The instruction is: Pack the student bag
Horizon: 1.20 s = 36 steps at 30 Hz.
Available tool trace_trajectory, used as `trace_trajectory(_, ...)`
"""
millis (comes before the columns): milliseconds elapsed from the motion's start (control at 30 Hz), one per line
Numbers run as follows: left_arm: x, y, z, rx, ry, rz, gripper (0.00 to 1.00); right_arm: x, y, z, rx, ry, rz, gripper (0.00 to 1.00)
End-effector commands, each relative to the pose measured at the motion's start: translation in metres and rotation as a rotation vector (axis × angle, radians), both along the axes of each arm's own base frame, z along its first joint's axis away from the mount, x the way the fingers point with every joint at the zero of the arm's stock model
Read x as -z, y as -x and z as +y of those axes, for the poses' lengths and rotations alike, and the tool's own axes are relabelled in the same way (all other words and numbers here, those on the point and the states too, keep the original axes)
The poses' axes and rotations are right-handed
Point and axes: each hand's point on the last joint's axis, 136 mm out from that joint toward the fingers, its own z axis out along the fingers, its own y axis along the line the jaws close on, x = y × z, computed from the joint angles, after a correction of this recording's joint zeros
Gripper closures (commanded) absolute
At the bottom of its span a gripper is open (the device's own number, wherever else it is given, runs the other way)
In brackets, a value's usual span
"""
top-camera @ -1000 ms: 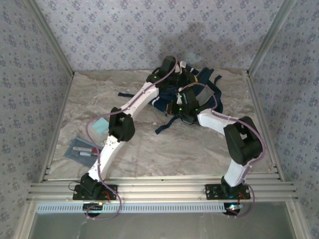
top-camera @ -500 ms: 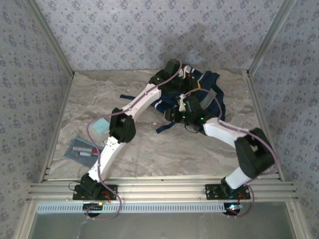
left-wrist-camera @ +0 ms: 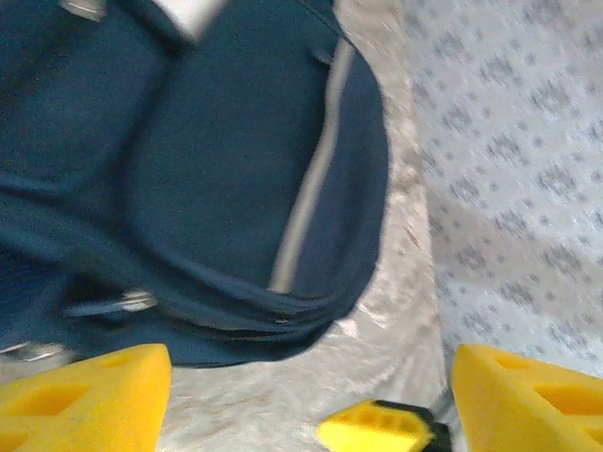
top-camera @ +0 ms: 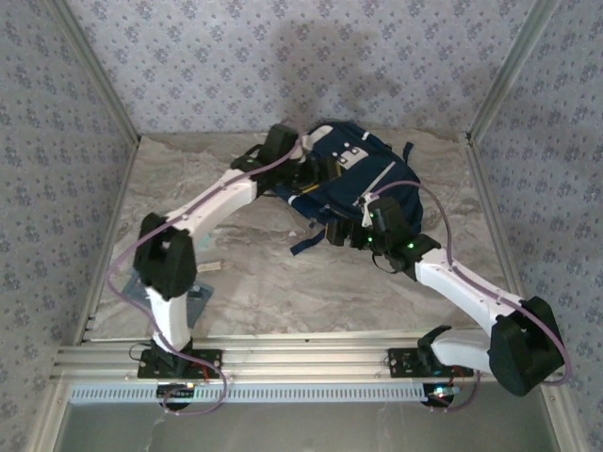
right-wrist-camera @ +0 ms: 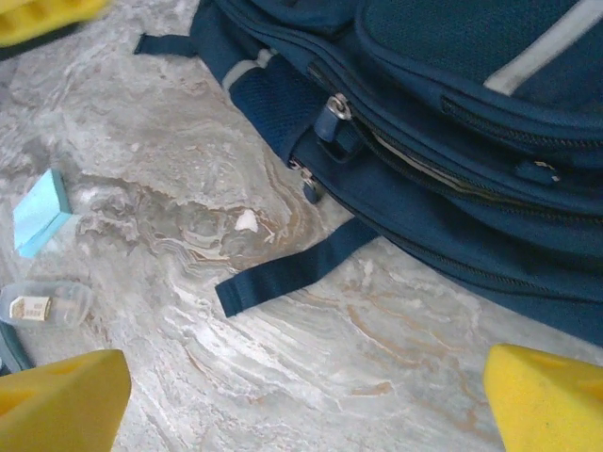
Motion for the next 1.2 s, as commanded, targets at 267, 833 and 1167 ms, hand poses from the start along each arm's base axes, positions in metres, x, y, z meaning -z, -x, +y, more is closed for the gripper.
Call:
trace_trajectory(267,0.086,0.064,0.218,-0.437,-0.338,0.225,0.21,-0.005,-0.036,-0.001,0.068,0.020,-0.012,0.00)
trace_trajectory(833,0.159,0.211,0.385,-1.013,-0.492,0.522,0.22,0.023,-0.043,0.008,0.045,0.036,0.067,0.00)
trace_trajectory(1167,0.206,0.205,0.392,-1.079,-0.459,0.588,0.19,0.031,-0.037,0.008,0.043,0.037,0.097,0.00)
